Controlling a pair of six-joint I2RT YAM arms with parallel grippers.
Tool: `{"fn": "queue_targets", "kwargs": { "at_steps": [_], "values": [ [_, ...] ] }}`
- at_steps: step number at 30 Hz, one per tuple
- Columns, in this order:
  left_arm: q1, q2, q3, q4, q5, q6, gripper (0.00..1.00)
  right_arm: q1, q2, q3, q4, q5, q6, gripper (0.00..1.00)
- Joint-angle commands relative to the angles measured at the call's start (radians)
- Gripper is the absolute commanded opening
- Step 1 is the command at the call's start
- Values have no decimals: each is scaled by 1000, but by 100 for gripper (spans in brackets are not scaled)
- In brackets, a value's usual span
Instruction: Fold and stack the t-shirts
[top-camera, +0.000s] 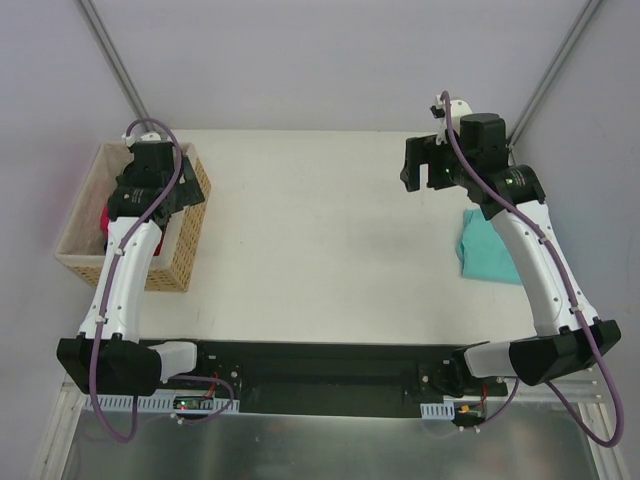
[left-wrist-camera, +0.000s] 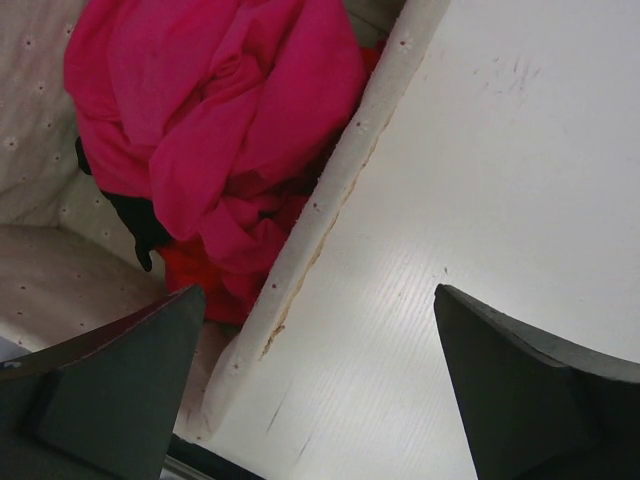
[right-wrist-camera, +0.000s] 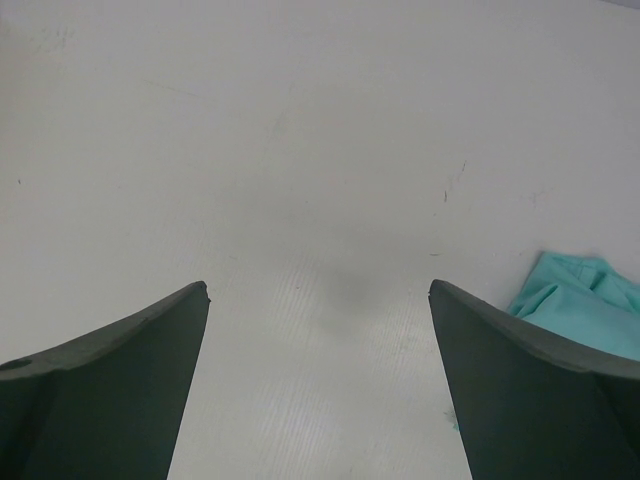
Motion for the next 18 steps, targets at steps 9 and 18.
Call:
{"fn": "queue_targets", "kwargs": {
  "at_steps": [9,18],
  "values": [
    [5,-8,99,-30,-148,-84,99,-4,16,95,-14,8,-72,96],
    [5,-11,134,-5,-110,-42,99,-3,16,104,-11,-12,-75,96]
  ]
}}
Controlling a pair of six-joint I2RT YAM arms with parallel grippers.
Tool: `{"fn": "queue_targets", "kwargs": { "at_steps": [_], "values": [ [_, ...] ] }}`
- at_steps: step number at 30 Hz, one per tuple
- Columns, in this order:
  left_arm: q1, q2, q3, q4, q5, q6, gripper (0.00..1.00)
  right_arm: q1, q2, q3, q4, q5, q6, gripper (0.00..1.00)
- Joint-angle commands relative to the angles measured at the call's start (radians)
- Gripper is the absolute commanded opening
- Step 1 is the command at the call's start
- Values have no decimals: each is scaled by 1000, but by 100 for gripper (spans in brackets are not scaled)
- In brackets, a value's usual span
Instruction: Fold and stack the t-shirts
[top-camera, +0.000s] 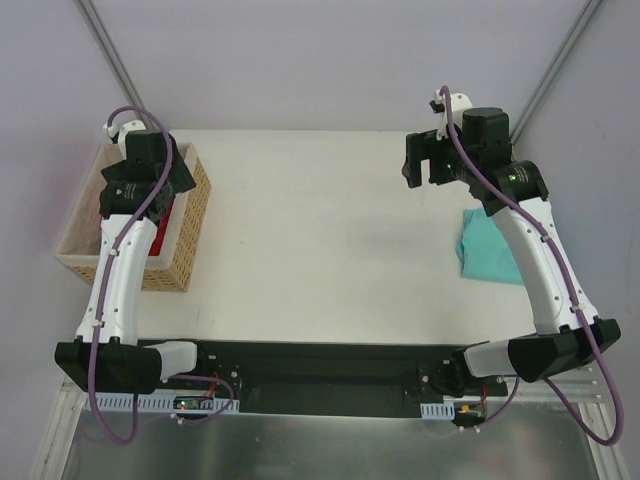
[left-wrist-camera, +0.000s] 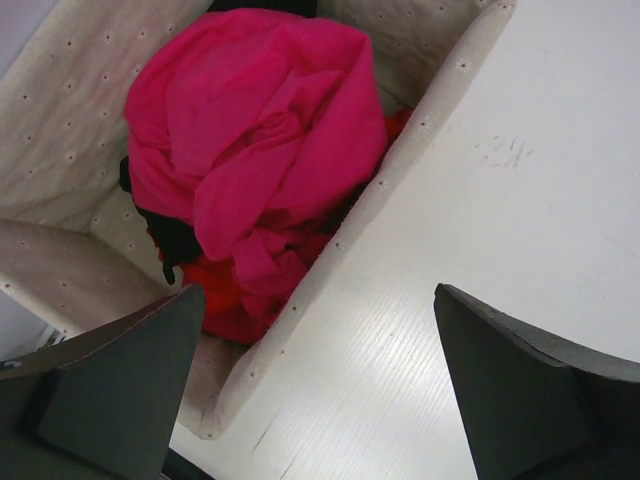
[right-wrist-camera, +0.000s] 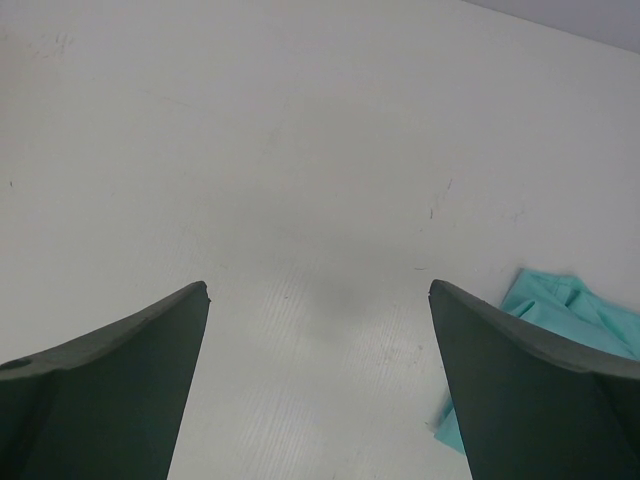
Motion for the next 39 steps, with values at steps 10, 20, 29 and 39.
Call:
{"fn": "queue_targets", "kwargs": {
  "at_steps": [10,20,29,39],
  "values": [
    [5,-66,-59,90,-54,170,99,-4,-9,24,7,-22,-35,96],
    [25,-12,-32,72,-195,138,99,-3,15,52,3,-26,-52,96],
    [102,65,-15,53,-184,113,99,-3,40,64,-1,-23,-55,96],
    [185,129,-59,12,-48,24,99,-3,64,99,-20,-12,-63,96]
  ]
}}
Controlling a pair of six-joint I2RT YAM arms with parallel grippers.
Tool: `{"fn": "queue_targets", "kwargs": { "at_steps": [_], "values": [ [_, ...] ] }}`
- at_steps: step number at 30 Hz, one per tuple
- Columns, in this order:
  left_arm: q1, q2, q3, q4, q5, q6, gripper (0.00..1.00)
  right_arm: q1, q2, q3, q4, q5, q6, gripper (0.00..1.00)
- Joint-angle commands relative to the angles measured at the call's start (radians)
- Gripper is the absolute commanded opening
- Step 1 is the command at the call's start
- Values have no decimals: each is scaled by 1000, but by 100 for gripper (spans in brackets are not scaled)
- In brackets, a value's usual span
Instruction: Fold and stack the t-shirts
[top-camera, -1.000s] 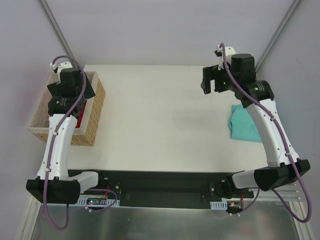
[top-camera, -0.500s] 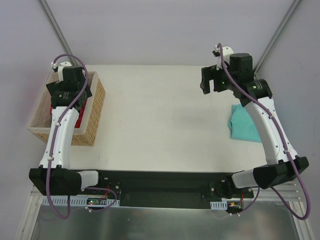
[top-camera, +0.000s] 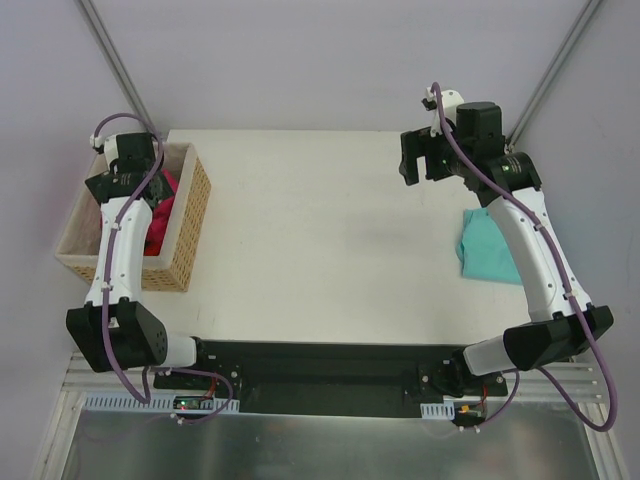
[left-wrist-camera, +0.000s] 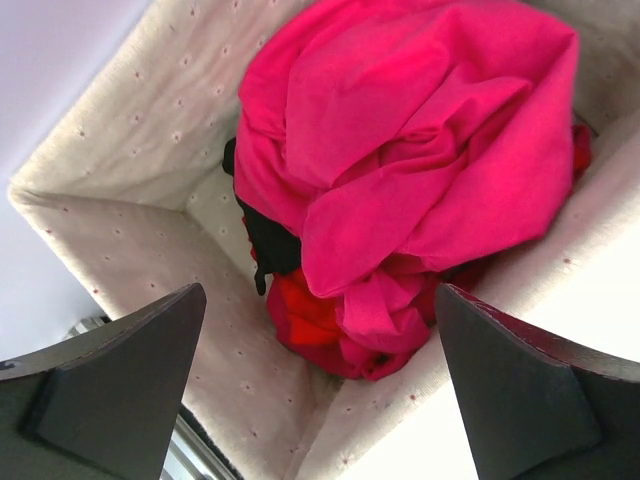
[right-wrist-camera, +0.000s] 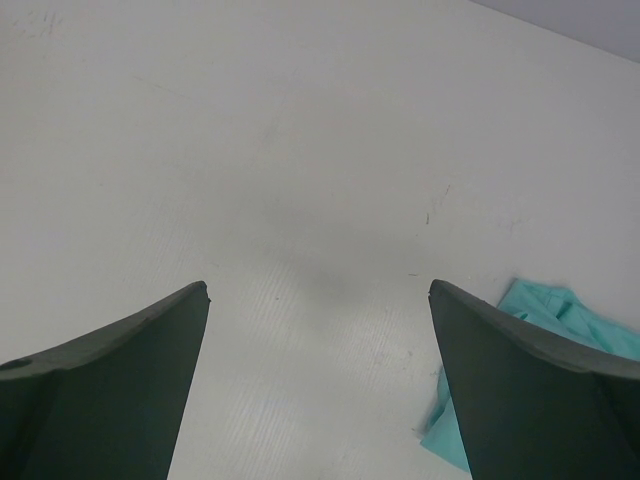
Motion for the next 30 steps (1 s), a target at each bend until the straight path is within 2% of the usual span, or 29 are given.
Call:
{"fn": "queue_targets", "kwargs": {
  "at_steps": [1,10,18,25,30],
  "values": [
    [37,18,-7,-30,74,-46,99,-3,5,59,-7,3,-17,96],
    [46,76,2,-30,189,-72,99,-3,7,42,-19,6,-19,96],
    [47,127,-23,-15,283,-127,98,-1,42,139,-77,-14,-2,96],
    [46,114,-75,40,289,-141,99,8,105,297,-182,-19,3,96],
    [44,137,-72,54,306,-139,98,20,102,334,-195,6,4,96]
  ]
}}
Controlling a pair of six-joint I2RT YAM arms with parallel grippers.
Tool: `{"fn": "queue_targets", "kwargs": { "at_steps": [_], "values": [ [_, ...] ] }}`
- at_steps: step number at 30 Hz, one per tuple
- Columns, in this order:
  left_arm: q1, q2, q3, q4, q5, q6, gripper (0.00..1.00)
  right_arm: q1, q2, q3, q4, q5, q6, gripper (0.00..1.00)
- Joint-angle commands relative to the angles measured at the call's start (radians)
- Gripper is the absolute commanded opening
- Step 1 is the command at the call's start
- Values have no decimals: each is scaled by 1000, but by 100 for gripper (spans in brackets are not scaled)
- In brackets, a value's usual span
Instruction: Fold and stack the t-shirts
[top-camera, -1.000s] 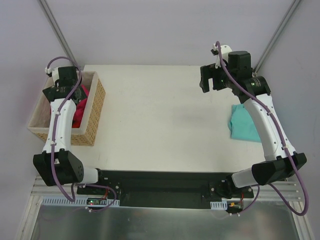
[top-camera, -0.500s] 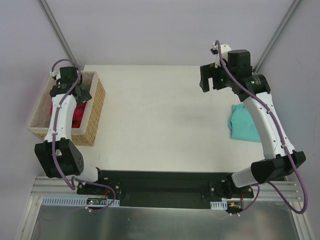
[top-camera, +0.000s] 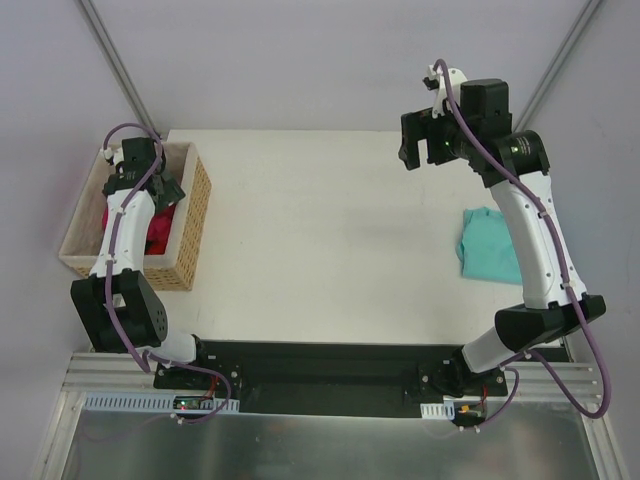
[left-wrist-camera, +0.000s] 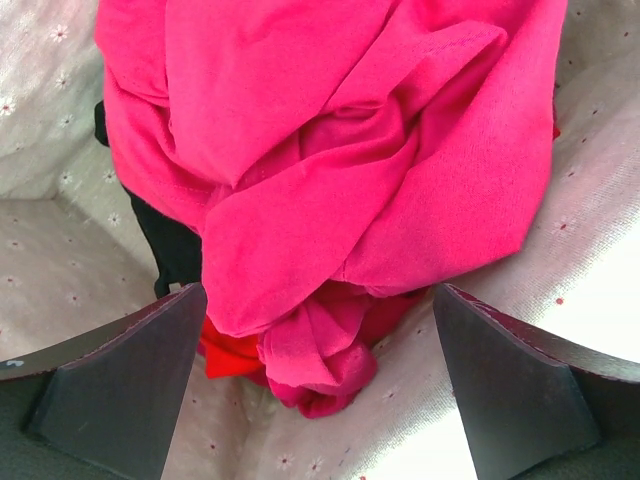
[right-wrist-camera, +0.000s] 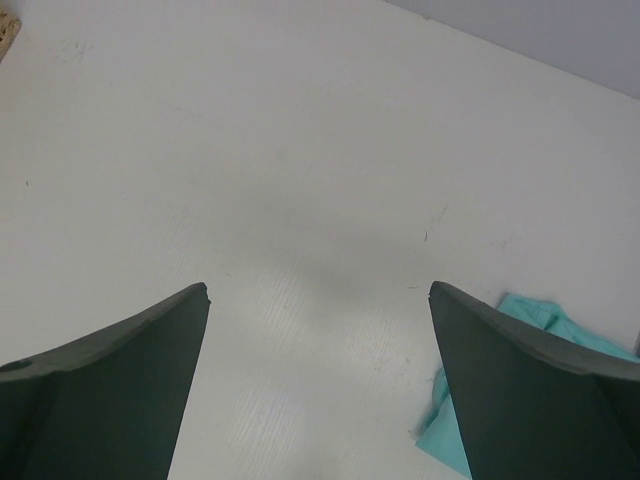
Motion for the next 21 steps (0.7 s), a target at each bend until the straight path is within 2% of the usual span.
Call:
{"fn": "queue_targets", "kwargs": {
  "at_steps": [1,3,6,7,10,13,15,17,18,20,21],
  "values": [
    [-5,20,-15,-7,67,-18,97,18,-18,65,-46,20,7,96],
    [-5,26,-12,-3,68,-18,95,23,-20,68,-52,29,7,96],
    [-4,38,-7,-1,79,-23,81,29,-20,73,-60,40,7,96],
    [-4,47,-5,-1,84,-26,72,30,-17,76,-66,41,7,96],
    [-5,58,-9,-1,101,-35,54,38,-10,97,-78,47,4,96],
    [-5,55,-21,-1,104,-43,43,44,2,116,-83,49,0,96],
    [-5,51,-28,-3,99,-44,41,46,5,119,-83,49,-1,96],
    [-4,44,-33,-3,91,-46,47,50,10,120,-83,46,-2,96],
    [-4,38,-33,-1,90,-46,45,52,11,122,-83,46,-2,96],
    [-4,31,-33,-1,88,-47,36,53,11,120,-83,47,-4,96],
    [-4,26,-33,-3,87,-49,20,55,11,120,-84,46,-4,96]
  ]
}}
